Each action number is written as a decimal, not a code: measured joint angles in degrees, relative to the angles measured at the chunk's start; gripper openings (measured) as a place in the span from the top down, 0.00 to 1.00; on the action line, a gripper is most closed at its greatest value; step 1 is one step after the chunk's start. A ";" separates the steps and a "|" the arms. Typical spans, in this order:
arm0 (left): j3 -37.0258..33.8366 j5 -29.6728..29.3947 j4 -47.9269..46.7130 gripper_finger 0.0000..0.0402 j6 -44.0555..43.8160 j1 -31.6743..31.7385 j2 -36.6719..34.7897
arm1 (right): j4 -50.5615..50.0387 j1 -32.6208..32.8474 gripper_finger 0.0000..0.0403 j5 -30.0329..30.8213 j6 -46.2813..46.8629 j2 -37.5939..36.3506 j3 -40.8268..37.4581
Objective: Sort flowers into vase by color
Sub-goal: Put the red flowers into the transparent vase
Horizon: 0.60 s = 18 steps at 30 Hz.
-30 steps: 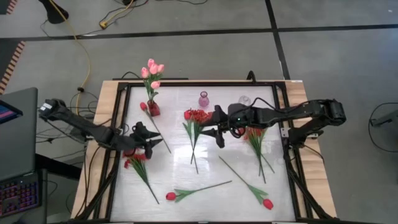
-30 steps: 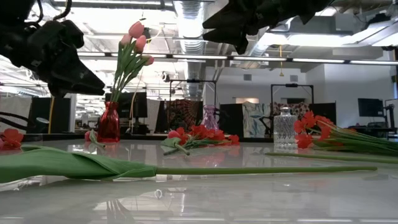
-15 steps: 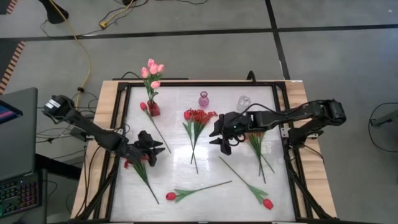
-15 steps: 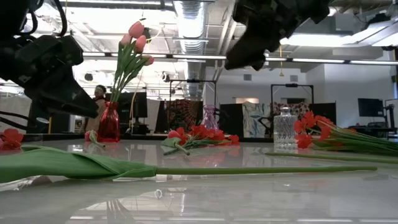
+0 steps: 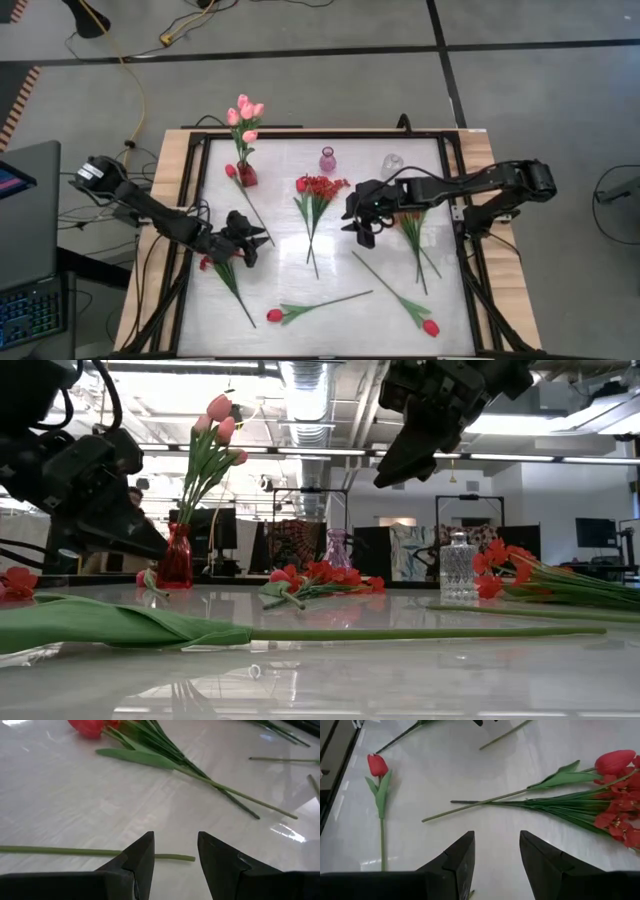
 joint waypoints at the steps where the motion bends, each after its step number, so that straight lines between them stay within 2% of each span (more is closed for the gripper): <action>1: 0.00 0.05 0.00 0.66 0.41 0.14 0.00 | 0.00 -0.02 0.55 0.02 0.00 0.00 0.00; 18: 0.00 0.10 -0.20 0.66 3.00 1.32 0.00 | 0.01 -0.39 0.55 1.70 0.02 0.00 0.00</action>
